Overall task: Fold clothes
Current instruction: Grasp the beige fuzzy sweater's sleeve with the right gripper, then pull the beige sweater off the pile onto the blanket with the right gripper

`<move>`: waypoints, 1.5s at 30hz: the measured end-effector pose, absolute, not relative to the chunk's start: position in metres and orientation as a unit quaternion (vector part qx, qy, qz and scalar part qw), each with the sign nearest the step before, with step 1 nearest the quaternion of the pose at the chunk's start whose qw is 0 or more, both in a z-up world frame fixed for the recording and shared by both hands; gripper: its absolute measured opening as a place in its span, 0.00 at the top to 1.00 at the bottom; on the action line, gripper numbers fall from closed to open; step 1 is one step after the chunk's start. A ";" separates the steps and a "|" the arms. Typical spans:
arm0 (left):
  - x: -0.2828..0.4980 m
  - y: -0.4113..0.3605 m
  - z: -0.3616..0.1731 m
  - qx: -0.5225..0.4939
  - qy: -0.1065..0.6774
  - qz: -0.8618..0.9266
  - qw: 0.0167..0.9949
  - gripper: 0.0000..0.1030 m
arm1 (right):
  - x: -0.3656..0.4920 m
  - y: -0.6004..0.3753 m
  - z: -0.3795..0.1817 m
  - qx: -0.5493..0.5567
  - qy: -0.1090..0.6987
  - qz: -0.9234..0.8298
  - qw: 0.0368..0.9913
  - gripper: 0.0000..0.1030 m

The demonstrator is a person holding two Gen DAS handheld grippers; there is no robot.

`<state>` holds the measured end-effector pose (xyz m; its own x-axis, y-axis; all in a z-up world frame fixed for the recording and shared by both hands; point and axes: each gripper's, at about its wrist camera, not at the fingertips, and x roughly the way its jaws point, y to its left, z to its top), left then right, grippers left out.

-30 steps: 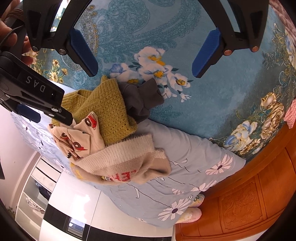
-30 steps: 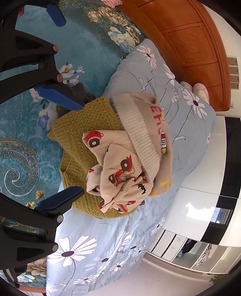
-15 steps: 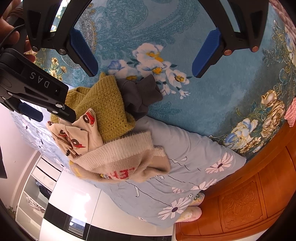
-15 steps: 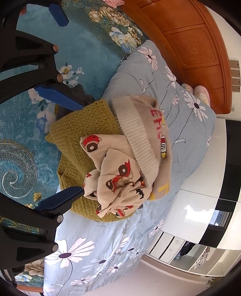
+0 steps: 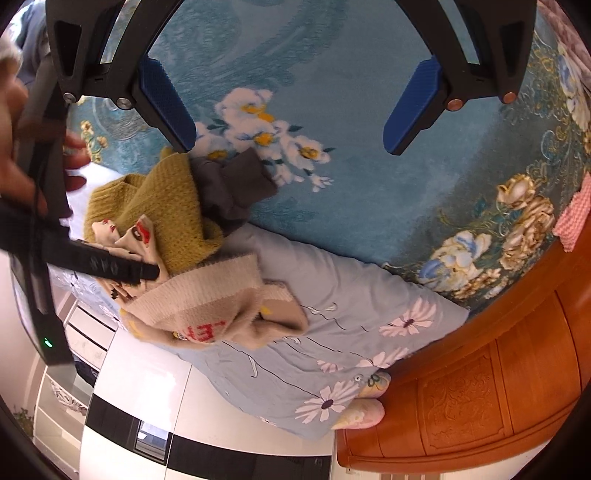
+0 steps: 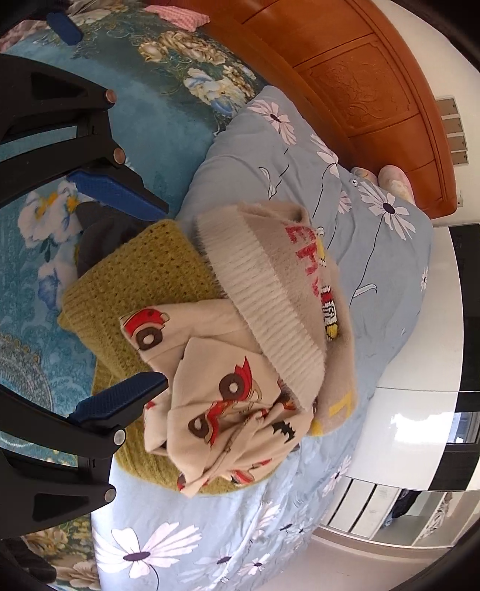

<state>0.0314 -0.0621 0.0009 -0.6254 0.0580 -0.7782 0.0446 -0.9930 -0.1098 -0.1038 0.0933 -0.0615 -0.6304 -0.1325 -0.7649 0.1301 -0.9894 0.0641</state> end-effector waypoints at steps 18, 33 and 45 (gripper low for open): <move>0.083 -0.159 -0.046 -0.435 -0.065 0.897 -0.035 0.00 | -0.230 0.014 -0.061 0.456 0.053 -0.888 0.019 0.18; 0.112 -0.200 -0.062 -0.458 -0.077 0.883 -0.068 0.00 | -0.251 0.070 -0.047 0.450 -0.149 -0.880 -0.015 0.70; 0.128 -0.182 -0.047 -0.454 -0.108 0.884 -0.040 0.00 | -0.193 0.117 0.078 0.310 -0.229 -0.915 0.121 0.74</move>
<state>0.1279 -0.1824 -0.0468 -0.5853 0.0271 -0.8104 0.1683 -0.9736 -0.1541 -0.1928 0.1167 0.0782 -0.7781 -0.3639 -0.5119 0.0795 -0.8655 0.4945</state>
